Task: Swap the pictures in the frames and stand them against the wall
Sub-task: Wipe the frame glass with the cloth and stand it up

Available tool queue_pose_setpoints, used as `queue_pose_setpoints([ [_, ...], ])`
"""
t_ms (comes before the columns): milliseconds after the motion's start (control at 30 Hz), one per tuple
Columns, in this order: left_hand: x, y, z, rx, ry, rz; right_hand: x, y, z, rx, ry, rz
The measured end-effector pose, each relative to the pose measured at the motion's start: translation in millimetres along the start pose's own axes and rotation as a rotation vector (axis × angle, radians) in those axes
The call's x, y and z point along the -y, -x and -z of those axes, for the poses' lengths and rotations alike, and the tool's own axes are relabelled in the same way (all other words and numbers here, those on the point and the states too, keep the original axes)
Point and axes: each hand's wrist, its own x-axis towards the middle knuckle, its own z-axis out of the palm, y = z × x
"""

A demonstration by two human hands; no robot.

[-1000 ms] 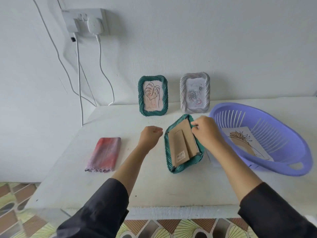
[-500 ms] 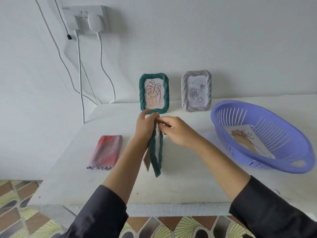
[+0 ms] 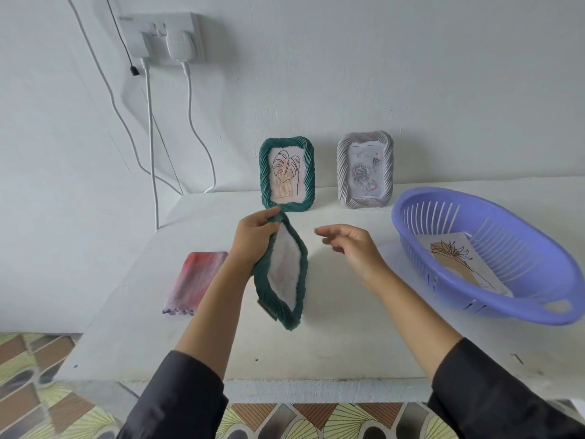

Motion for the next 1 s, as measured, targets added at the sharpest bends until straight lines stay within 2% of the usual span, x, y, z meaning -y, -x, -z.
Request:
queue_pose_setpoints([
  [100,14.3,-1.7,-1.2,-0.078,0.034,0.020,-24.9,-5.9,11.5,-0.078,0.235,-0.074],
  [233,43.7,-3.6,-16.4,-0.091,0.037,0.059,-52.2,-1.1,12.5,-0.001,0.462,-0.134],
  [500,80.6,-4.9,-42.4,-0.125,-0.300,0.026,-70.1,2.8,5.3,-0.022,0.768,-0.008],
  [633,93.4,-10.0,-43.4,-0.089,-0.499,-0.061,-74.6,1.3,3.1,-0.055,0.841,0.024],
  [1000,98.3,-15.5,-39.4,-0.058,-0.592,-0.140,-71.6,-1.4,1.8,-0.051,0.855,-0.014],
])
